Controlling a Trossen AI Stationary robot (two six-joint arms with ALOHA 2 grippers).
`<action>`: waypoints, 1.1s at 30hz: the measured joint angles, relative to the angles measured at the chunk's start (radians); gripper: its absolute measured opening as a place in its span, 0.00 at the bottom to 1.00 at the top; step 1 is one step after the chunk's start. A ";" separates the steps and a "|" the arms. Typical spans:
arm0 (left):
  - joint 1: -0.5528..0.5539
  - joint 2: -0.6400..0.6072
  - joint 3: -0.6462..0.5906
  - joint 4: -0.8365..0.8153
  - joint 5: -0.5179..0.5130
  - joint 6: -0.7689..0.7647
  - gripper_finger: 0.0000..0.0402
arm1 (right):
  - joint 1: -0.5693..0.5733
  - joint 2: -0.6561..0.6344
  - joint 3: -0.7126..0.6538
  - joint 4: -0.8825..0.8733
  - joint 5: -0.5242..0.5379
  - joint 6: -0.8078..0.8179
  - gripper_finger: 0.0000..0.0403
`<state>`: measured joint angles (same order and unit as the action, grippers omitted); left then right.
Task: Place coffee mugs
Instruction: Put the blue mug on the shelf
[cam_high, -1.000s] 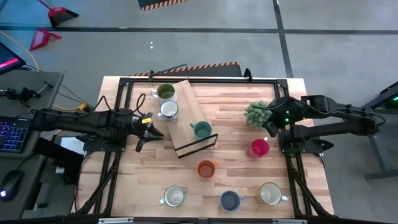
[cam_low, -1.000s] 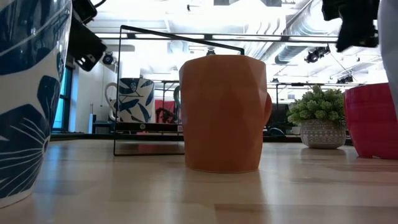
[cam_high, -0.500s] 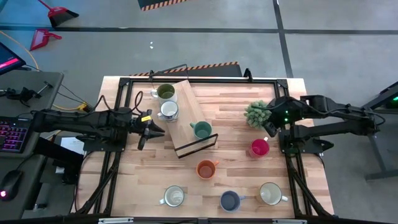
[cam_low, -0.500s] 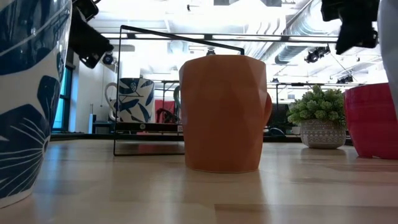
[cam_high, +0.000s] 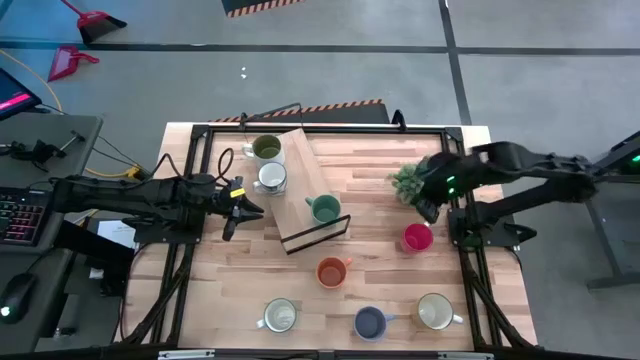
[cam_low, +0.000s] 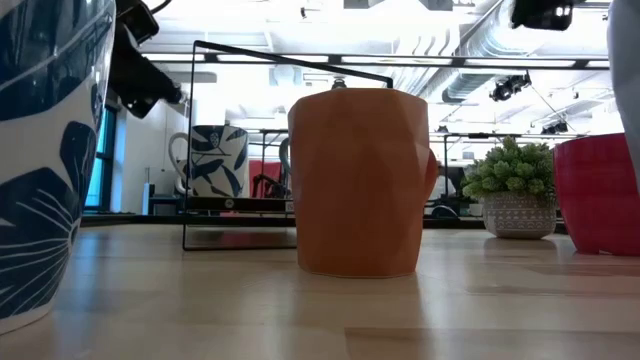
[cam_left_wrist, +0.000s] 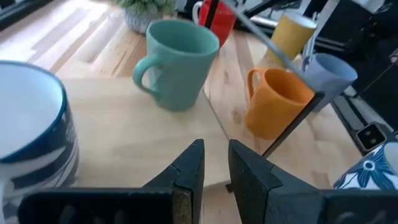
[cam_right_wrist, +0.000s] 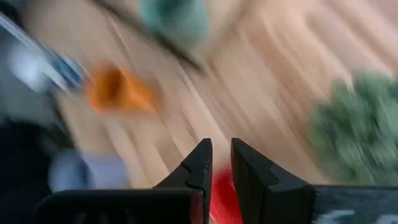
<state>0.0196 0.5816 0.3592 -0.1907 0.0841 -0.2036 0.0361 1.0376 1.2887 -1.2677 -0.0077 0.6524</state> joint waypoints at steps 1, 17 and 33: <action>0.000 0.000 0.000 -0.008 0.000 -0.003 0.15 | 0.019 0.041 0.027 -0.089 0.007 0.002 0.10; 0.000 -0.077 0.001 -0.020 -0.002 0.051 0.15 | 0.134 0.120 0.103 -0.265 0.121 0.196 0.10; 0.000 -0.079 0.001 -0.021 -0.009 0.093 0.15 | 0.150 0.142 0.102 -0.284 0.106 0.231 0.10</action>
<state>0.0196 0.5030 0.3597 -0.2122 0.0753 -0.1102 0.1860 1.1801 1.3903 -1.5514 0.0984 0.8837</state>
